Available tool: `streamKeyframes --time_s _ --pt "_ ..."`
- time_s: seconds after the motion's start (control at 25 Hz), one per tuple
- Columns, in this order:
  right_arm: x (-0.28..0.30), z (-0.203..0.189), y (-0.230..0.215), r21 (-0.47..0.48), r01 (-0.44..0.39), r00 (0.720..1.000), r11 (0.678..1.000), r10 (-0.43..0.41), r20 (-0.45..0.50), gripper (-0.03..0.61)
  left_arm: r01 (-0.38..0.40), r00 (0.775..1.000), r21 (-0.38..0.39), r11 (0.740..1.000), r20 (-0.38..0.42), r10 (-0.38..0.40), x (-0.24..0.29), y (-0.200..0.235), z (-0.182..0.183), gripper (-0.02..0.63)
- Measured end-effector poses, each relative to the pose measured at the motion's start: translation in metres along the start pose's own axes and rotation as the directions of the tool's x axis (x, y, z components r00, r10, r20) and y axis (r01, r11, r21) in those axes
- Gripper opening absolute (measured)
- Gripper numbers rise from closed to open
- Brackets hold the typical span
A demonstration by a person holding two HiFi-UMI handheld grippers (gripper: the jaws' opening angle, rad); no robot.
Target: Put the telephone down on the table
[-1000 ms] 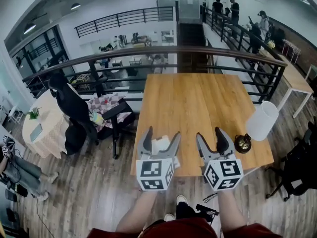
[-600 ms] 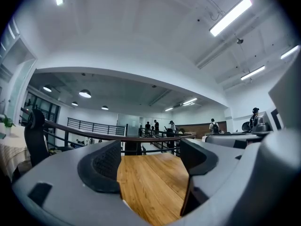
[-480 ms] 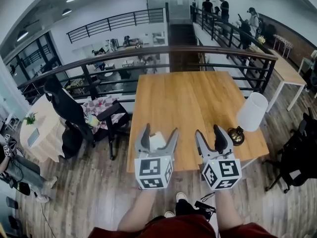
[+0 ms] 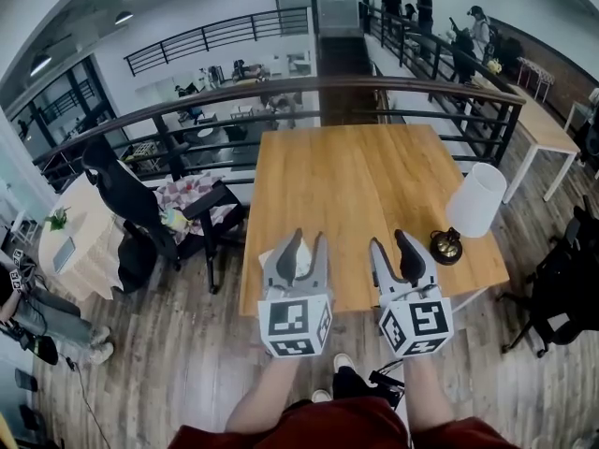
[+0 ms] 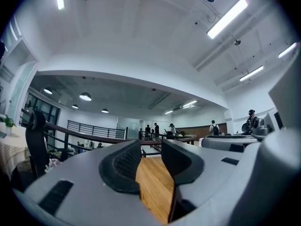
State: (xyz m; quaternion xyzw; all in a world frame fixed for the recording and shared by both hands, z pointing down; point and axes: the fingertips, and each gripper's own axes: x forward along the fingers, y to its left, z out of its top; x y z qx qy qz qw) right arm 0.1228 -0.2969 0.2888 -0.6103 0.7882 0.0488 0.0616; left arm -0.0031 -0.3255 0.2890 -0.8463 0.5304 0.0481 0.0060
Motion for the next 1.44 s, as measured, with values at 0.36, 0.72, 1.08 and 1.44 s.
streamKeyframes --time_s 0.36,0.72,1.08,1.44 --pt "-0.003 -0.001 -0.005 -0.004 0.037 0.999 0.999 -0.037 0.008 0.037 0.028 0.999 -0.011 1.0 0.019 -0.028 0.001 -0.002 -0.002 0.03" --pt "0.006 -0.003 0.0 -0.014 0.031 1.0 0.999 -0.031 0.001 0.032 0.064 0.997 -0.022 0.998 0.035 -0.063 0.005 -0.001 -0.001 0.028" --pt "0.019 -0.002 -0.002 -0.006 0.027 0.999 1.0 -0.026 0.035 0.032 0.1 0.991 -0.014 0.995 0.094 -0.099 0.011 0.002 0.008 0.028" --pt "0.034 -0.009 -0.003 -0.005 0.032 0.999 0.999 -0.032 0.017 0.032 0.101 0.99 -0.007 0.995 0.096 -0.1 0.022 0.01 0.004 0.028"
